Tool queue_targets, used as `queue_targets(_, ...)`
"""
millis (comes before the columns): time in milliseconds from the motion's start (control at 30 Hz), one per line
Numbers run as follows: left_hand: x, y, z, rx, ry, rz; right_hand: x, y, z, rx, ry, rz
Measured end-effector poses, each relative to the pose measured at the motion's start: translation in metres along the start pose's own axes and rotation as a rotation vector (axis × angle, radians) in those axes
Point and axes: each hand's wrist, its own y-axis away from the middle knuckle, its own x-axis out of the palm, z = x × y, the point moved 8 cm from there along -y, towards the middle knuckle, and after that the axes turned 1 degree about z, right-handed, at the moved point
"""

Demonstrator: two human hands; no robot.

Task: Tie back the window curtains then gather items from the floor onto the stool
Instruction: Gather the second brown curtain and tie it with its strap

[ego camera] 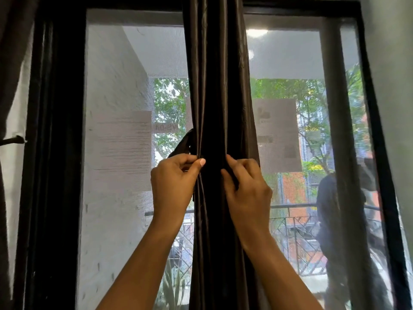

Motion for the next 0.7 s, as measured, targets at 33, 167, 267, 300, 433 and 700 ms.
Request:
queue_targets(33,0.0,0.002,0.001,-0.005,0.033,-0.009,0.0,0.003,0.004,-0.026,-0.025,-0.026)
queue_targets(167,0.004,0.007,-0.004,0.012,0.101,0.008,0.004,0.005,0.012,-0.012,-0.186,-0.023)
queue_targets(267,0.008,0.004,-0.001,-0.011,0.145,0.048,0.013,0.003,0.004,0.162,-0.4,0.044)
queue_targets(300,0.009,0.003,0.001,-0.024,0.163,0.063,0.015,0.003,0.001,0.211,-0.46,0.063)
queue_targets(433,0.009,0.002,0.006,-0.036,0.215,0.094,0.021,0.004,-0.003,0.265,-0.536,0.125)
queue_targets(700,0.011,-0.004,0.006,-0.071,0.264,0.164,0.027,-0.002,0.004,0.082,-0.429,0.27)
